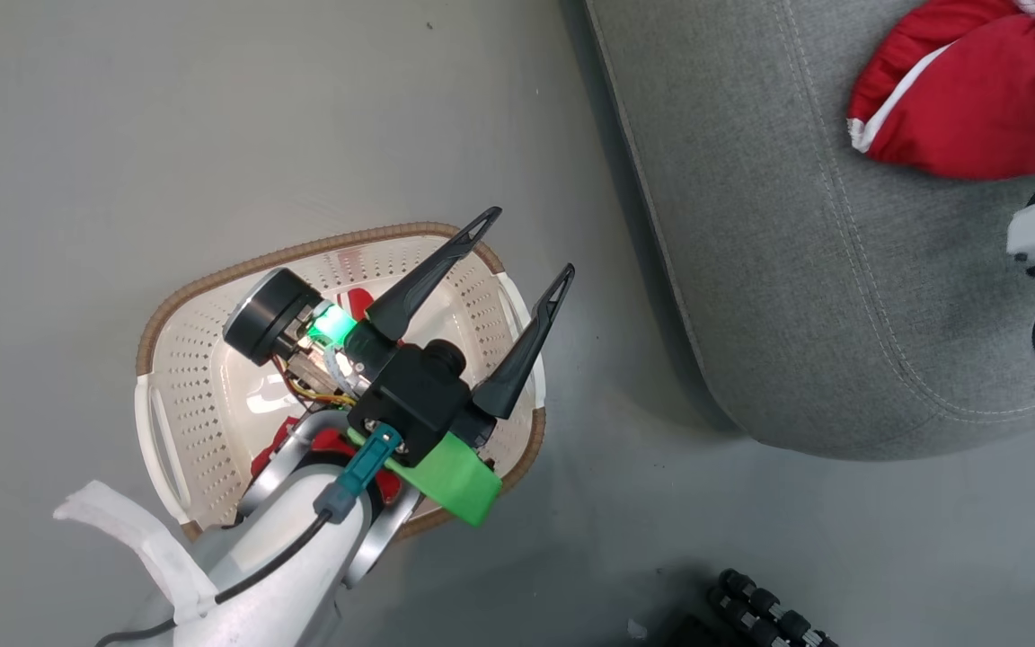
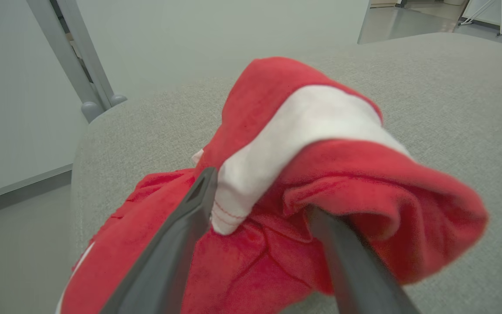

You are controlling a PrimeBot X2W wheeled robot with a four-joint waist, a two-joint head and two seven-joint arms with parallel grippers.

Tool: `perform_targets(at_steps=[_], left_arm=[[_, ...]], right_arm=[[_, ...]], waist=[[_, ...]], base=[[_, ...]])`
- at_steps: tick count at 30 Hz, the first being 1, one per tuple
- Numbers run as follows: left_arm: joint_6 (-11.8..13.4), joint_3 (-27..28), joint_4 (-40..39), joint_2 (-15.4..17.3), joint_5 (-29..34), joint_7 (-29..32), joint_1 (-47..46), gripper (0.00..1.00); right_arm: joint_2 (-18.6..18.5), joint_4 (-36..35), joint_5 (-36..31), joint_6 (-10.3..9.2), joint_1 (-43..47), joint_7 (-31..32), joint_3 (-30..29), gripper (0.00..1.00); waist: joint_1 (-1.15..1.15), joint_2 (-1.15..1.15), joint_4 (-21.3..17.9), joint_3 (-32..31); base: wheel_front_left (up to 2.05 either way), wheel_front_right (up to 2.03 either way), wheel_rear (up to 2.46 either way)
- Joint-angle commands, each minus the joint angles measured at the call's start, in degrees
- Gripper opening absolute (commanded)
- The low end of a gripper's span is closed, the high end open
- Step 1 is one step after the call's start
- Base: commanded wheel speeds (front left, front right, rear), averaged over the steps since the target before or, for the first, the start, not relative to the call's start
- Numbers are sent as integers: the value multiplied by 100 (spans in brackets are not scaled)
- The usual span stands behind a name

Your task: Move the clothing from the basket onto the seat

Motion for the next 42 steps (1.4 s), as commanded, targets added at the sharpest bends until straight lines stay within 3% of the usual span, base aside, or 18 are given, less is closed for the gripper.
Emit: perform_targets(at_steps=[1,11,23,32,42], left_arm=[[25,13,31,3,-54,-52,-17,100],[275,54,359,-181,-205,-609,335,100],[617,412,871,-436,-528,-1078,900,100],[810,1127,948,-505,-664,-1088,1351,100],[884,2170,954,-606,-698,-1083,1907,100]], right_arm=[[75,-82,-44,-1,182,-15,33,100],[400,-736,-172,0,1361,-15,693,100],[652,-2334,-618,-1,2713,-15,975,100],[742,-3058,-847,-1,3355,210,1198,100],[811,-3736,-986,-1,3747,641,1407,100]], waist=[[-1,0,-26,-99],[-1,0,207,-786],[-1,0,1003,-1736],[-1,0,1543,-2214],[-1,0,1823,-2517]], base=[[0,0,0],[0,0,0],[0,0,0],[0,0,0],[0,0,0]])
